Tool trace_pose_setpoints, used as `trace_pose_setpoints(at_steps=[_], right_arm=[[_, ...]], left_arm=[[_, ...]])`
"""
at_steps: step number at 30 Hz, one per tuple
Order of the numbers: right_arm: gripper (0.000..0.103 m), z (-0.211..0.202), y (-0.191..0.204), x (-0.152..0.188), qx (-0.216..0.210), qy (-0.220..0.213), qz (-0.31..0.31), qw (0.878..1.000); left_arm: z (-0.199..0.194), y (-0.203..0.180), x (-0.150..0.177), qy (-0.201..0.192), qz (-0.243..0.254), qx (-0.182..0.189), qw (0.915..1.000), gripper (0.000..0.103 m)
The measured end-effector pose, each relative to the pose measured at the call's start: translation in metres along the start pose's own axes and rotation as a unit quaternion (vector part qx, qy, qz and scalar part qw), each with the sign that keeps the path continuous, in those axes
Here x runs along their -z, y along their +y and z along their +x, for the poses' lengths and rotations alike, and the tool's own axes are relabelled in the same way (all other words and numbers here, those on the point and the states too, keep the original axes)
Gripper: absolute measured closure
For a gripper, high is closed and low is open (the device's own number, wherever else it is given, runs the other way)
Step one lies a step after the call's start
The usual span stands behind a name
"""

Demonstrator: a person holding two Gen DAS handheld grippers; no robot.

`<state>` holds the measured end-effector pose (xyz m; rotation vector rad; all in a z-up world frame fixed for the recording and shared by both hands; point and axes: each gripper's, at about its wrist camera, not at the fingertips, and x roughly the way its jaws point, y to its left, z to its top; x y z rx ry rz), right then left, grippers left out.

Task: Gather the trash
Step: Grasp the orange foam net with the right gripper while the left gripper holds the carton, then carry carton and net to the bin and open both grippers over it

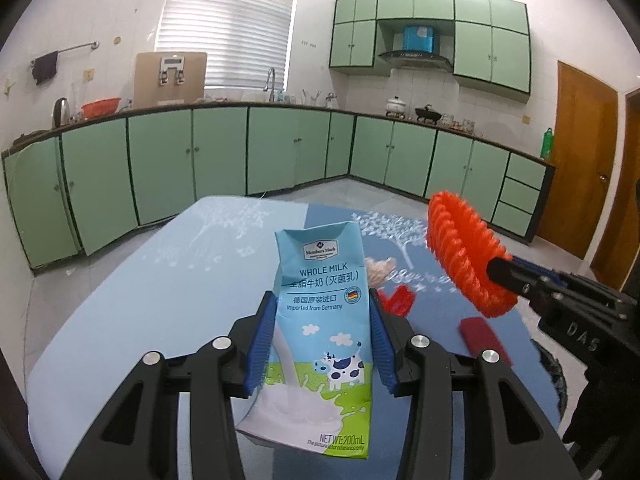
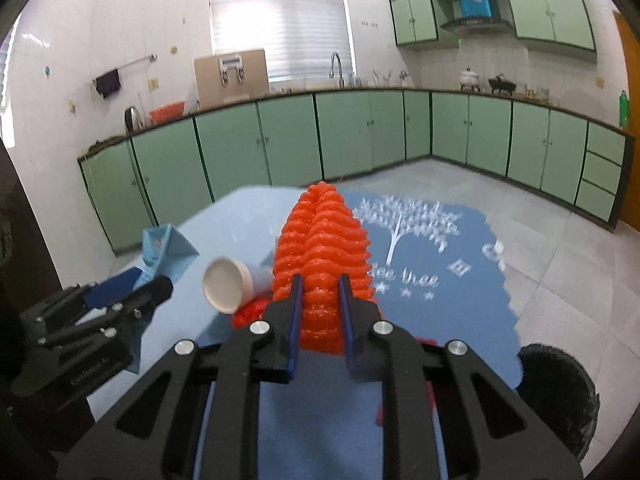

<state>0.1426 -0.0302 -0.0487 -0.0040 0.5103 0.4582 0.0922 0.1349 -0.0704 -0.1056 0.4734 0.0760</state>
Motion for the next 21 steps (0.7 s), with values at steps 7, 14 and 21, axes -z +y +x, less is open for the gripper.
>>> trace_pose_setpoints(at_steps=[7, 14, 21], right_arm=[[0.087, -0.042, -0.020, -0.017, 0.004, -0.041, 0.019, 0.999], [0.087, -0.073, -0.051, -0.018, 0.040, -0.058, 0.032, 0.997], [0.087, -0.094, -0.090, -0.008, 0.084, -0.062, 0.049, 0.993]], left_arm=[[-0.012, -0.026, -0.014, -0.018, 0.010, 0.028, 0.9994, 0.058], [-0.013, -0.057, -0.022, -0.022, 0.019, 0.060, 0.9978, 0.058], [-0.004, -0.102, -0.022, -0.018, 0.038, 0.100, 0.9941, 0.058]])
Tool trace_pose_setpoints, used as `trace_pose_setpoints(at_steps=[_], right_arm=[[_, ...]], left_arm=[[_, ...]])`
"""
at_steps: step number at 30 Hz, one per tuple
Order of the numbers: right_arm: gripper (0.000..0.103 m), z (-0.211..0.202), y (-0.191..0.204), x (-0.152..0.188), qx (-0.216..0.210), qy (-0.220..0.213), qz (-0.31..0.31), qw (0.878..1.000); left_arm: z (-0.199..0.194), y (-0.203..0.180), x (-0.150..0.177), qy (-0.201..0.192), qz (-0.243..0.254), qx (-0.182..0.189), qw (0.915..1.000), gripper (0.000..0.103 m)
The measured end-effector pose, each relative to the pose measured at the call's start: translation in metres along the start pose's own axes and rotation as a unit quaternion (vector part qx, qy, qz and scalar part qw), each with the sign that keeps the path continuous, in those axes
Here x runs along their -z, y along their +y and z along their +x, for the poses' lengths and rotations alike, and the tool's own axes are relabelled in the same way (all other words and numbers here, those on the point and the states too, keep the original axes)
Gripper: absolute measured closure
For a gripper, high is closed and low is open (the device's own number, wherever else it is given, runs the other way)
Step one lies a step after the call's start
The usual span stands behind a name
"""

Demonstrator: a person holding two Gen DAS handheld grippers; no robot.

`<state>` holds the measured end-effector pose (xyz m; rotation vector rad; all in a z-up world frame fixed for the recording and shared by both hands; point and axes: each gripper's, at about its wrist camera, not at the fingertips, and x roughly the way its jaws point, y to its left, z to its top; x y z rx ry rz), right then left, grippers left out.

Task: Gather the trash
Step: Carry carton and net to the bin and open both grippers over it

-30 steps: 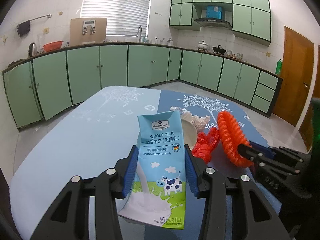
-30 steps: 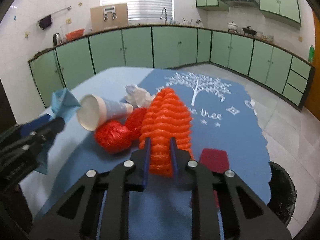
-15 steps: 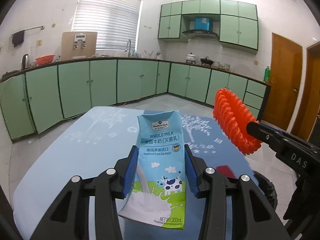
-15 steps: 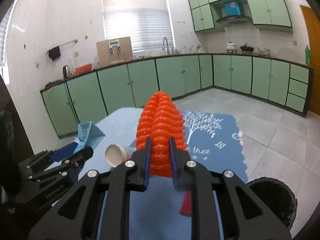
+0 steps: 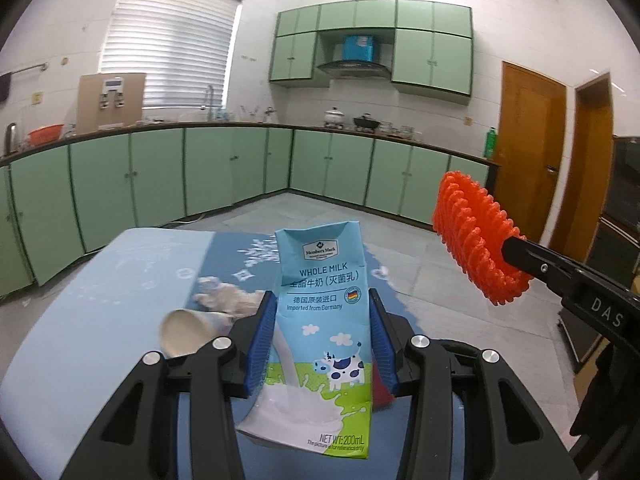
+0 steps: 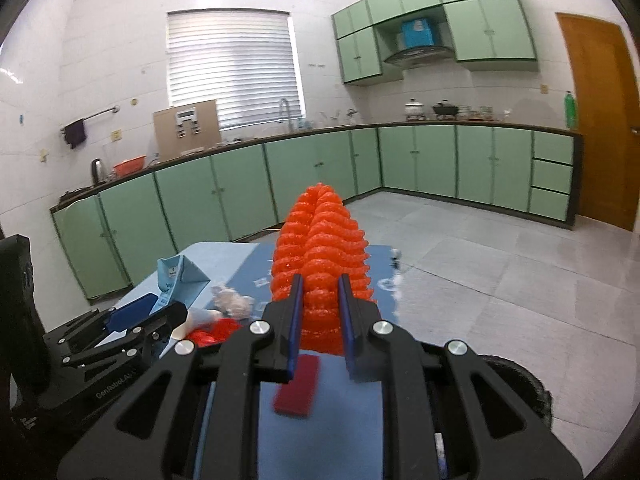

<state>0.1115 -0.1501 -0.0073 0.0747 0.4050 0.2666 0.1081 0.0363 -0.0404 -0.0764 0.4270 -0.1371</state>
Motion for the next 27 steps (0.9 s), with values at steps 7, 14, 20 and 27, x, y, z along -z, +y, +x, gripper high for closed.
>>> trace_pose_setpoints(at_steps=[7, 14, 20, 27], right_arm=[[0.087, -0.014, -0.047, 0.009, 0.047, 0.000, 0.013, 0.999], [0.087, -0.022, -0.097, 0.024, 0.091, 0.007, 0.030, 0.995], [0.087, -0.022, -0.137, 0.040, 0.122, 0.021, 0.046, 0.991], [0.087, -0.003, -0.179, 0.064, 0.148, 0.051, 0.066, 0.985]], left_arm=[[0.022, -0.045, -0.003, 0.006, 0.018, 0.044, 0.9988, 0.058], [0.046, -0.099, 0.001, 0.013, 0.038, 0.089, 0.9952, 0.058], [0.074, -0.145, 0.005, 0.020, 0.048, 0.119, 0.9915, 0.058], [0.118, -0.184, 0.014, 0.050, 0.054, 0.139, 0.9876, 0.058]])
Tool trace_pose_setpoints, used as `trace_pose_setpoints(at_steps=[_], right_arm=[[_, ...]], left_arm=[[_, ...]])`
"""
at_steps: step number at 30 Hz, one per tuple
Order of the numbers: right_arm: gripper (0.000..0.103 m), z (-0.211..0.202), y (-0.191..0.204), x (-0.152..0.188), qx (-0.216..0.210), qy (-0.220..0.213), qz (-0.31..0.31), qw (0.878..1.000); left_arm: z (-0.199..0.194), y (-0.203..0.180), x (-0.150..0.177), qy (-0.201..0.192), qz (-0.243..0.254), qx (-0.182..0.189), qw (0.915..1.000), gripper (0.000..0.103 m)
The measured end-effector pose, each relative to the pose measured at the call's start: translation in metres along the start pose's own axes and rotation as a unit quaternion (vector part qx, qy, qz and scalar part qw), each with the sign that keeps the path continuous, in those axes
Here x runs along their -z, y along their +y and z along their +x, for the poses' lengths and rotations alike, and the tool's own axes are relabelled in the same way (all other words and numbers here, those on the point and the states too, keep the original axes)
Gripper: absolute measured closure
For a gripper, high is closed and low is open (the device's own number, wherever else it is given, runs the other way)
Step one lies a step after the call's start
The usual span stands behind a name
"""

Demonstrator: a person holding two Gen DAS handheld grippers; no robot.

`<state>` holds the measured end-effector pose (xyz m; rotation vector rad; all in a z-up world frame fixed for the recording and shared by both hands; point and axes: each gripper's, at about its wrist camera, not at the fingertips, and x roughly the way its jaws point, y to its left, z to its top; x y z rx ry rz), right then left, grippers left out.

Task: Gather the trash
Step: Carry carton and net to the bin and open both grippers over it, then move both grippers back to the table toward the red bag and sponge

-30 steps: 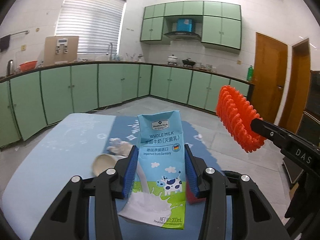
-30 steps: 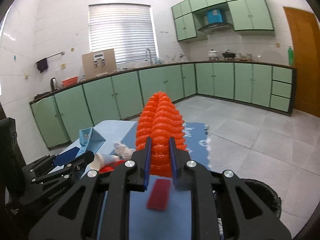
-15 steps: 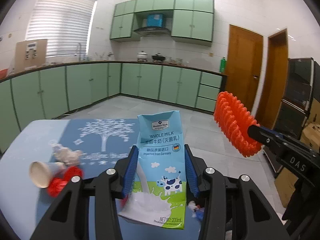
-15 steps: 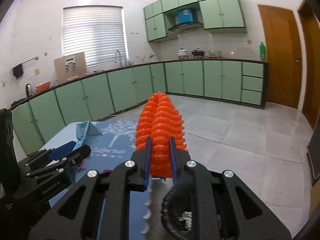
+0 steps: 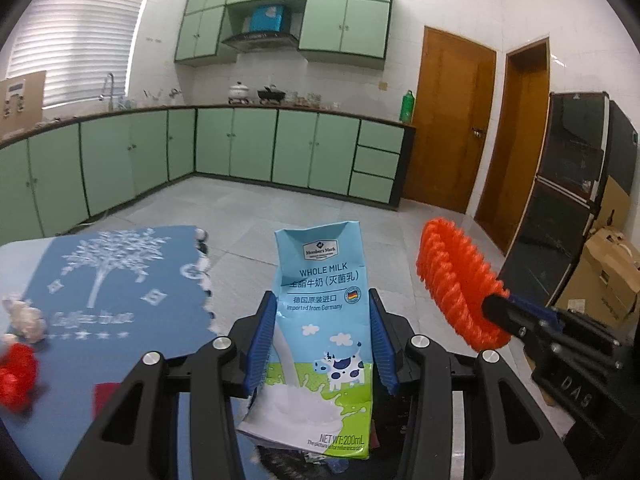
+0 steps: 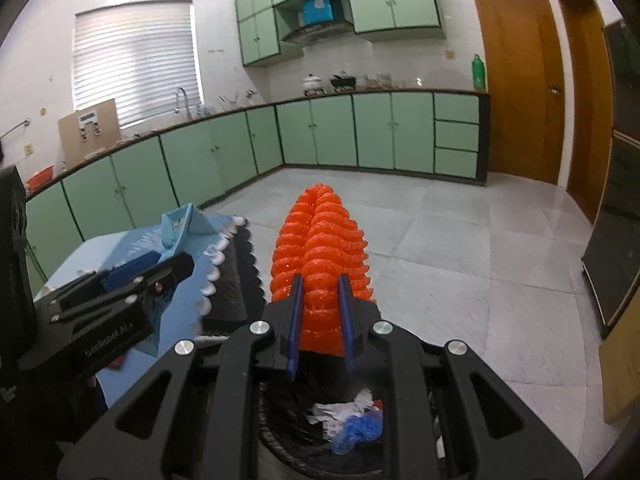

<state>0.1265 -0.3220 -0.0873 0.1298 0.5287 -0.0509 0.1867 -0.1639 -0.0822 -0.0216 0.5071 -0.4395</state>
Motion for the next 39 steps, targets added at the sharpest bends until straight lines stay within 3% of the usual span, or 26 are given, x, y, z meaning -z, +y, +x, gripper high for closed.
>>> trace_pose_setpoints(at_steps=[11, 14, 15, 17, 20, 21, 24, 26, 32, 39], right_arm=[[0.086, 0.069, -0.034, 0.025, 0.017, 0.053, 0.022, 0.998], [0.078, 0.083, -0.040, 0.030, 0.027, 0.063, 0.025, 0.997], [0.075, 0.085, -0.042, 0.031, 0.029, 0.065, 0.027, 0.997], [0.057, 0.089, -0.046, 0.034, 0.037, 0.068, 0.031, 0.997], [0.053, 0.092, -0.052, 0.034, 0.044, 0.068, 0.034, 0.996], [0.051, 0.092, -0.054, 0.036, 0.046, 0.068, 0.037, 0.996], [0.035, 0.087, -0.059, 0.036, 0.055, 0.061, 0.044, 0.996], [0.017, 0.079, -0.055, 0.035, 0.064, 0.049, 0.044, 0.996], [0.013, 0.053, -0.036, 0.022, 0.054, 0.023, 0.040, 0.998], [0.011, 0.025, 0.008, 0.004, 0.024, -0.007, 0.031, 0.999]], left_arm=[[0.083, -0.022, 0.010, 0.050, 0.005, 0.006, 0.9987, 0.058], [0.099, -0.025, 0.011, 0.064, 0.002, 0.010, 0.9979, 0.057], [0.104, -0.025, 0.012, 0.070, -0.001, 0.015, 0.9974, 0.051], [0.110, -0.026, 0.013, 0.072, -0.004, 0.018, 0.9972, 0.043], [0.111, -0.026, 0.012, 0.071, -0.002, 0.021, 0.9973, 0.040], [0.111, -0.025, 0.012, 0.070, -0.002, 0.020, 0.9973, 0.040], [0.107, -0.021, 0.010, 0.068, -0.008, 0.019, 0.9975, 0.040], [0.098, -0.017, 0.007, 0.061, -0.009, 0.015, 0.9980, 0.039], [0.061, -0.002, -0.004, 0.036, -0.014, 0.007, 0.9992, 0.033], [-0.004, 0.040, -0.013, 0.003, -0.028, -0.028, 0.9992, 0.031]])
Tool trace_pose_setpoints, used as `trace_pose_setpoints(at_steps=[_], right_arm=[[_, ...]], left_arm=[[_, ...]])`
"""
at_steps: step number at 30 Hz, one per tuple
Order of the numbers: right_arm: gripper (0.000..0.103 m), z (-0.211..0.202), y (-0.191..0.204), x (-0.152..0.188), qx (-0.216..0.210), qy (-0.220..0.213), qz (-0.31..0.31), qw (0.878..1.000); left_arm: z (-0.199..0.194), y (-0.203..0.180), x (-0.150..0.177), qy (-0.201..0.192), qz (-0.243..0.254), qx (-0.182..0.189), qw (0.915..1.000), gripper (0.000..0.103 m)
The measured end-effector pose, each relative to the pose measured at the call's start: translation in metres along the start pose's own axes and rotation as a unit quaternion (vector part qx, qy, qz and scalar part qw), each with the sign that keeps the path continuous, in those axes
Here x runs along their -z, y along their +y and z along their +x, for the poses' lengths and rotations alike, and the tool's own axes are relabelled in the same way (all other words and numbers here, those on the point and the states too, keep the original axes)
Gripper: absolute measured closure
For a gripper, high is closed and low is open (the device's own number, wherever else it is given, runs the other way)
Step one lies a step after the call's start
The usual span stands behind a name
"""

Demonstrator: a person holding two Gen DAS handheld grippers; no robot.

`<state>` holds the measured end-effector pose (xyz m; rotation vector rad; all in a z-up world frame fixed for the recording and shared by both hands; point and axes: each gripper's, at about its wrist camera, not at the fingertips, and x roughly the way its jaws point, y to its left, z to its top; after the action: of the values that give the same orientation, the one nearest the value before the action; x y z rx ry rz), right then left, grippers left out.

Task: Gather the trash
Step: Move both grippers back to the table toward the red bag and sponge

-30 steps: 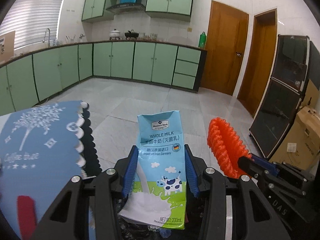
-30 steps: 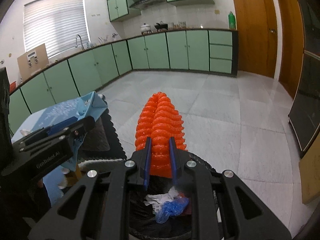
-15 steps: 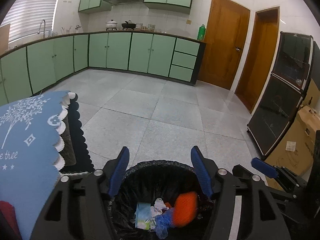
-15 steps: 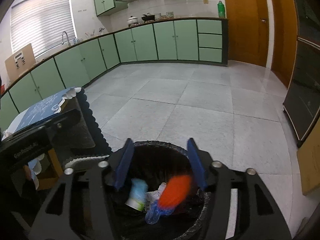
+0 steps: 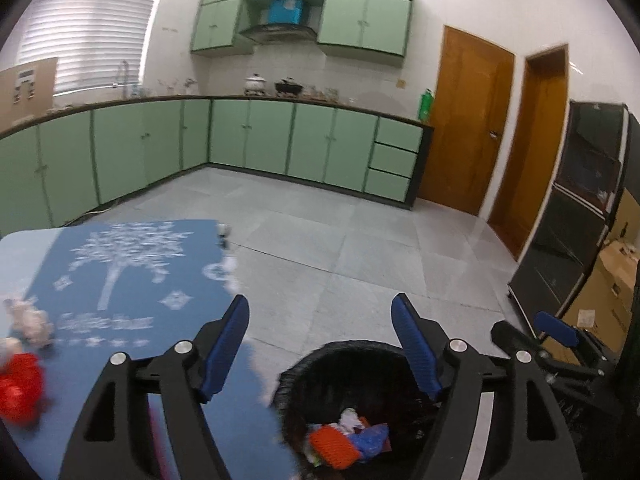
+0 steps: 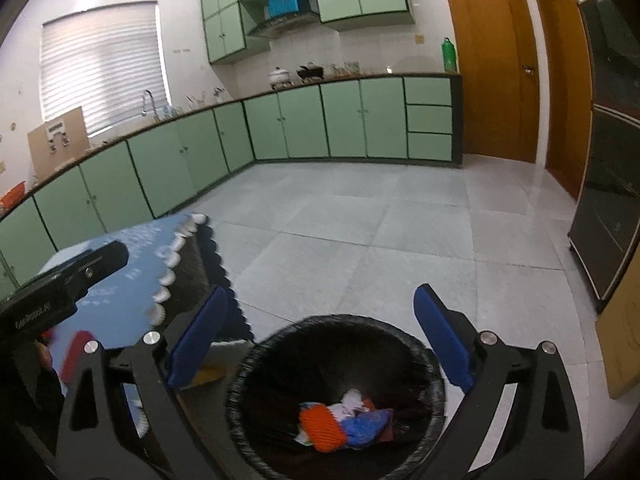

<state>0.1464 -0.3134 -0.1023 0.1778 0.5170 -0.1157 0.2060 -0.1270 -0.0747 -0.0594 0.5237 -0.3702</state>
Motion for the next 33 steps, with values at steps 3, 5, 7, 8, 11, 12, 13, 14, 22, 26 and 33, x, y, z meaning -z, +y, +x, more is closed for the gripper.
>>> trace_pose_setpoints(at_steps=[3, 5, 7, 8, 11, 12, 13, 14, 22, 26, 33], right_arm=[[0.011, -0.008, 0.024, 0.000, -0.016, -0.005, -0.007, 1.000], [0.011, -0.011, 0.042, 0.002, -0.030, -0.002, -0.010, 0.999], [0.011, -0.013, 0.058, 0.002, -0.041, 0.001, -0.012, 0.999], [0.011, -0.014, 0.069, 0.004, -0.049, 0.002, -0.015, 0.999], [0.011, -0.015, 0.099, 0.008, -0.064, 0.007, -0.026, 0.998], [0.011, -0.015, 0.106, 0.008, -0.069, 0.008, -0.029, 0.997], [0.011, -0.015, 0.116, 0.010, -0.075, 0.010, -0.032, 0.997], [0.011, -0.015, 0.125, 0.011, -0.081, 0.011, -0.033, 0.996], [0.011, -0.008, 0.182, 0.026, -0.109, 0.028, -0.062, 0.992], [0.011, -0.001, 0.205, 0.036, -0.115, 0.041, -0.077, 0.989], [0.019, 0.012, 0.234, 0.053, -0.118, 0.062, -0.098, 0.986]], left_arm=[[-0.024, 0.026, 0.001, -0.006, -0.007, -0.023, 0.9997, 0.030], [-0.040, 0.045, 0.006, -0.006, -0.008, -0.042, 0.9991, 0.030], [-0.053, 0.061, 0.011, -0.007, -0.007, -0.058, 0.9982, 0.030], [-0.061, 0.071, 0.014, -0.007, -0.008, -0.069, 0.9975, 0.030], [-0.079, 0.096, 0.021, -0.004, -0.017, -0.094, 0.9955, 0.030], [-0.083, 0.102, 0.023, -0.004, -0.019, -0.100, 0.9948, 0.030], [-0.088, 0.109, 0.026, -0.003, -0.021, -0.108, 0.9939, 0.030], [-0.093, 0.115, 0.029, -0.002, -0.022, -0.115, 0.9931, 0.030], [-0.117, 0.168, 0.054, 0.010, -0.034, -0.169, 0.9850, 0.030], [-0.122, 0.186, 0.064, 0.017, -0.047, -0.183, 0.9819, 0.030], [-0.123, 0.198, 0.074, 0.024, -0.058, -0.186, 0.9805, 0.030]])
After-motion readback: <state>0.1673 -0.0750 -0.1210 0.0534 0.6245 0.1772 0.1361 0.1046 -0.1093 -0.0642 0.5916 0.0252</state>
